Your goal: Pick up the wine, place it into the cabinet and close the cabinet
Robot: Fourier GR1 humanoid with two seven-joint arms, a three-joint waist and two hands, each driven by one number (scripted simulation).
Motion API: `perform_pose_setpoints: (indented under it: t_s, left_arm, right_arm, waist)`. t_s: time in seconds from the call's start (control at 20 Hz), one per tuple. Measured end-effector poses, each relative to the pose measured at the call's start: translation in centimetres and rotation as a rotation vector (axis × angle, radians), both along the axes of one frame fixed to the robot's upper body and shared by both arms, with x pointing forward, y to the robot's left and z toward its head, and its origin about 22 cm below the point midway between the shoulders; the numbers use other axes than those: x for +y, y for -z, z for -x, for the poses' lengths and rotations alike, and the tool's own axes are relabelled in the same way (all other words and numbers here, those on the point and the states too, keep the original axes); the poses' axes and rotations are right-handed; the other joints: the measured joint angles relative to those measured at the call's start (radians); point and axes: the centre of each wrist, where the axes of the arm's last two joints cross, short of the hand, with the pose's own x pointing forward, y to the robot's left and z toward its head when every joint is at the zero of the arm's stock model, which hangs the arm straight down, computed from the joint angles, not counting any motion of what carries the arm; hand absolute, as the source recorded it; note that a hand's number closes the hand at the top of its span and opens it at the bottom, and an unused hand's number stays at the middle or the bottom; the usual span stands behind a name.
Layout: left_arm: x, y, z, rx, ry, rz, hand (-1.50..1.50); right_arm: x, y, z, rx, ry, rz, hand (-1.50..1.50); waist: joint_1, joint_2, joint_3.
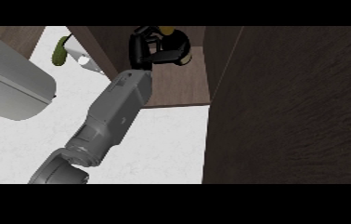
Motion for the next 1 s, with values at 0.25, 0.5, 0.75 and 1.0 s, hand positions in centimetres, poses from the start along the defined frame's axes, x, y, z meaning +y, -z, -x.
perform_pose_setpoints:
  t_s: [0.25,0.5,0.75,1.0]
  left_arm:
    - [0.1,0.1,-0.1,0.005,0.007,0.031,1.50]
    - [0.1,0.0,-0.2,0.012,-0.007,0.027,1.50]
    - [0.4,0.7,0.0,0.017,-0.015,-0.009,-1.50]
    - [0.5,1.2,0.1,0.044,-0.040,-0.051,-1.50]
  right_arm:
    - [0.0,0.2,0.0,-0.004,-0.005,0.004,-1.50]
    - [0.2,0.1,-0.1,-0.006,-0.014,-0.001,-1.50]
    - [0.0,0.1,-0.1,-0.013,-0.009,0.005,-1.50]
    - [0.2,0.2,-0.2,-0.017,-0.021,-0.003,-1.50]
  waist:
    - [-0.002,-0.001,0.002]
    - [-0.006,0.002,0.000]
    - [-0.009,0.004,0.001]
    - [-0.011,0.006,0.000]
